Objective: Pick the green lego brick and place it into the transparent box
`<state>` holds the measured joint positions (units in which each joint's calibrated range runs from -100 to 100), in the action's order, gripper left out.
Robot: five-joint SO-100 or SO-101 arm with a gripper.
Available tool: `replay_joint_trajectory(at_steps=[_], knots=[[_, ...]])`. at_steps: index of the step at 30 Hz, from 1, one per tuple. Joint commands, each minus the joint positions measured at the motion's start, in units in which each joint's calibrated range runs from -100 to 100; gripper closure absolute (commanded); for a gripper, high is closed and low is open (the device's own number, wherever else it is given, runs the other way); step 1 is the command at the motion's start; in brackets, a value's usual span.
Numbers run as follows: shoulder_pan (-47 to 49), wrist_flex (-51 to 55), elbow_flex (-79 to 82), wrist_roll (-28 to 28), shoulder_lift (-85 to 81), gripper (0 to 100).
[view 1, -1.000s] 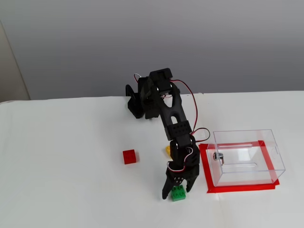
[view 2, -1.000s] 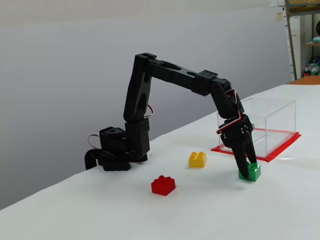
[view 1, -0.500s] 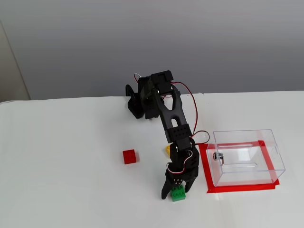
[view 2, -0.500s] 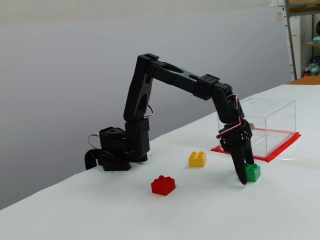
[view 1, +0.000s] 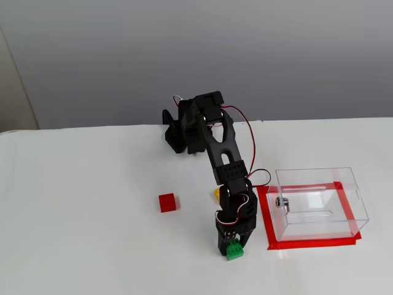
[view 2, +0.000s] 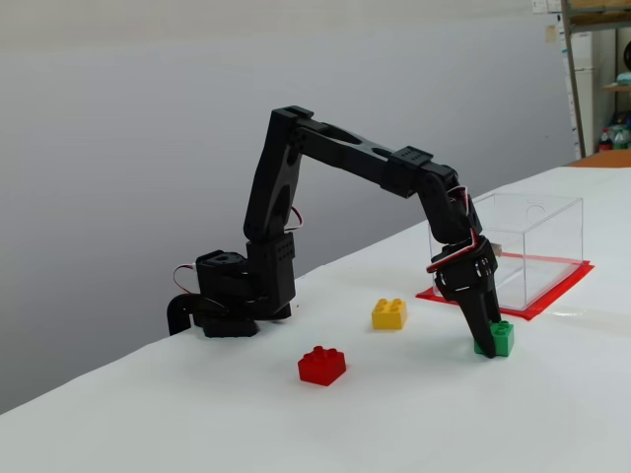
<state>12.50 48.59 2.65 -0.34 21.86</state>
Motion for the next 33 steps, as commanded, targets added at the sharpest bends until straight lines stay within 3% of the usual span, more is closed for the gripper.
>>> replay_joint_trajectory(at_steps=[1, 12, 25, 33], knots=[[-0.1, 0.1, -2.0, 0.0, -1.3, 91], [-0.8, 2.1, 0.5, -0.2, -14.0, 90], [-0.7, 4.8, 14.4, -6.8, -41.6, 90], [-0.6, 8.9, 16.2, -6.6, -51.7, 90]])
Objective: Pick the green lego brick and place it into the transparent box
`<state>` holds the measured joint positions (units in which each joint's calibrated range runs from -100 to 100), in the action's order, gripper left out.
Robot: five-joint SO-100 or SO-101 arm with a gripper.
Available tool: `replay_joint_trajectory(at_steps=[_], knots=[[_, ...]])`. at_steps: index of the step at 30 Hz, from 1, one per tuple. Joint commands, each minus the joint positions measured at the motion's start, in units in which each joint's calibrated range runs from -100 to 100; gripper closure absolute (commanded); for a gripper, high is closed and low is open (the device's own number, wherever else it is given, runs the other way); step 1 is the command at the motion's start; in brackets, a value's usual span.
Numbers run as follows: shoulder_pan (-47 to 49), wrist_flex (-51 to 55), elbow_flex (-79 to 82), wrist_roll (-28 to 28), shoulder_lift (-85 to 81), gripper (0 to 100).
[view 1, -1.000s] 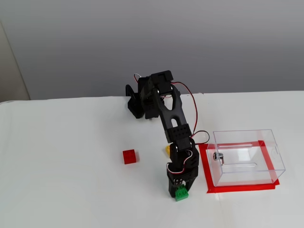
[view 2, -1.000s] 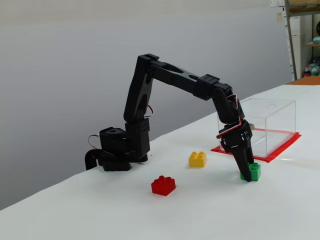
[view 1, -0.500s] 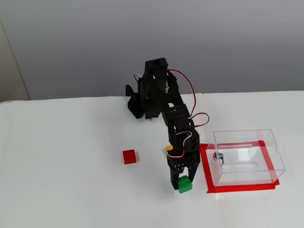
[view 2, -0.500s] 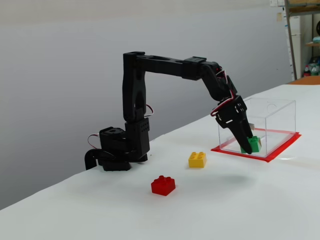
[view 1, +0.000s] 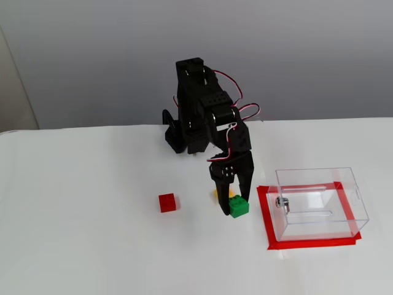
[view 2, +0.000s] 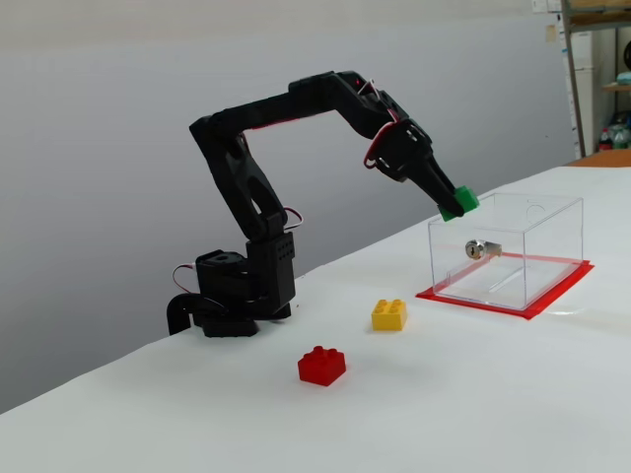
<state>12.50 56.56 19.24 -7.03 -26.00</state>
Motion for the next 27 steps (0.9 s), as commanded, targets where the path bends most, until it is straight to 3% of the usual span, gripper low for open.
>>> replay_joint_trajectory(at_steps=[1, 10, 27], knots=[[-0.5, 1.4, -0.7, 0.1, -4.3, 90], [3.4, 2.7, -3.9, 0.2, -5.7, 90], [25.8, 1.9, -8.7, 0.2, -2.6, 90]])
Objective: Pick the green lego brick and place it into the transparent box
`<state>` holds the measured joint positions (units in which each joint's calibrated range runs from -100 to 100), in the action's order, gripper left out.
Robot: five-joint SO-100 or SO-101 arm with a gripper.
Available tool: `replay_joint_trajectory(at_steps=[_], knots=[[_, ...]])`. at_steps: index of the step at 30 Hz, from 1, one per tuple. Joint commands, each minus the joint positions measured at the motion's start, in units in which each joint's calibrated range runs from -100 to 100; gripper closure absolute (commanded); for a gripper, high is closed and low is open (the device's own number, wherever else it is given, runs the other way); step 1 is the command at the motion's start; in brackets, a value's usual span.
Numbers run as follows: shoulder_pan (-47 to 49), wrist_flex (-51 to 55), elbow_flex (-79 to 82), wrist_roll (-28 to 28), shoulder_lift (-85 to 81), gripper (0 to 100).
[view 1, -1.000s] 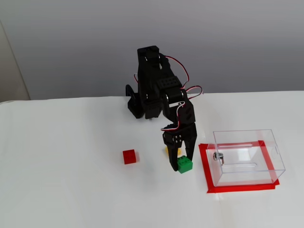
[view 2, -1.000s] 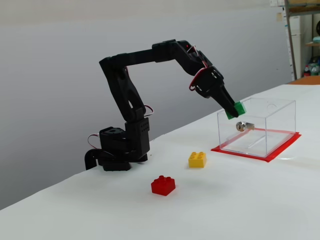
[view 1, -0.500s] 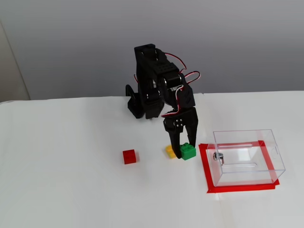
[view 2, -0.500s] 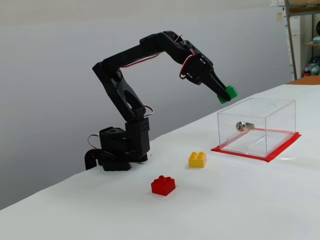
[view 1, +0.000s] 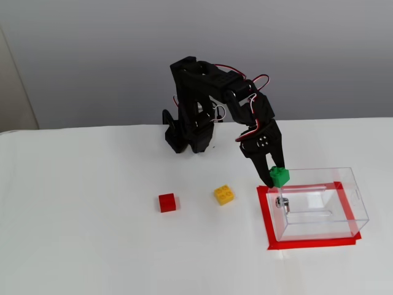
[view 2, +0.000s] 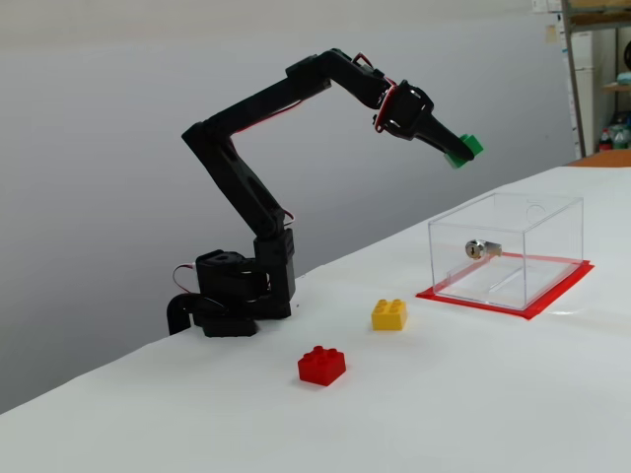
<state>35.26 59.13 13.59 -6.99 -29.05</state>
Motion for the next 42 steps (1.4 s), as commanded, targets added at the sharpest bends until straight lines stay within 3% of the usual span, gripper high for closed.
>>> replay_joint_trajectory(at_steps=[1, 19, 42], knots=[[4.3, -0.6, -3.6, 0.2, 0.9, 90], [16.8, -0.5, -23.4, 0.1, 20.9, 90], [19.1, -0.6, -28.7, 0.2, 31.7, 90]])
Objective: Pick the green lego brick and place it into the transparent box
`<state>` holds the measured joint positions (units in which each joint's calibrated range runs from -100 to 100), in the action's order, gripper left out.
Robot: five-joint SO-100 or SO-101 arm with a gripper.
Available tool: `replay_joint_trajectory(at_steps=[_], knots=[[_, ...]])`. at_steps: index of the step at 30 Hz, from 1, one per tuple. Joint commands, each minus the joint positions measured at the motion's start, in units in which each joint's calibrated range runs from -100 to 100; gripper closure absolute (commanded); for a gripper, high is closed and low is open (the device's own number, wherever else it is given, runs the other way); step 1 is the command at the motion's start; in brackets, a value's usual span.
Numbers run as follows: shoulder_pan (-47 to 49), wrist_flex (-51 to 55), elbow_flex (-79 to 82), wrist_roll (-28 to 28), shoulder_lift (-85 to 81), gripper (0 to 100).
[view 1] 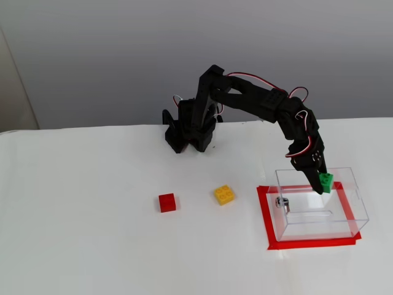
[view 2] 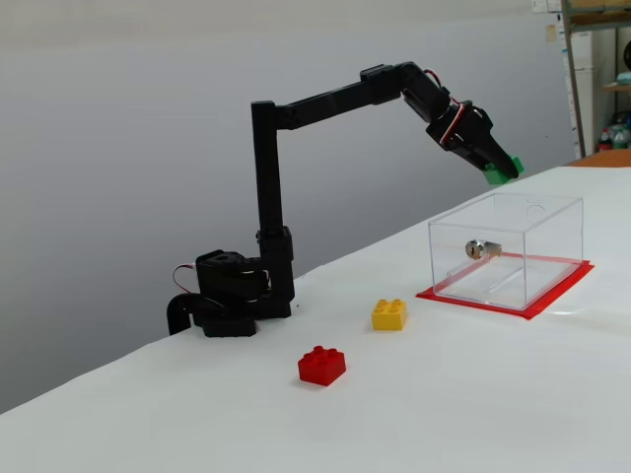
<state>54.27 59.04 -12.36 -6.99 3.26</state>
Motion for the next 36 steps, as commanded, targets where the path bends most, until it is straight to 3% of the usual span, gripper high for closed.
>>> replay_joint_trajectory(at_steps=[1, 8, 28, 30, 36], knots=[[0.0, -0.5, -2.7, 0.2, -0.6, 89], [0.1, -0.5, -2.4, 0.2, -0.7, 72], [-1.6, 2.5, 1.6, 0.1, -6.9, 72], [-2.3, 2.8, 3.7, 0.1, -9.3, 74], [-5.8, 2.8, 11.4, 0.0, -19.1, 92]])
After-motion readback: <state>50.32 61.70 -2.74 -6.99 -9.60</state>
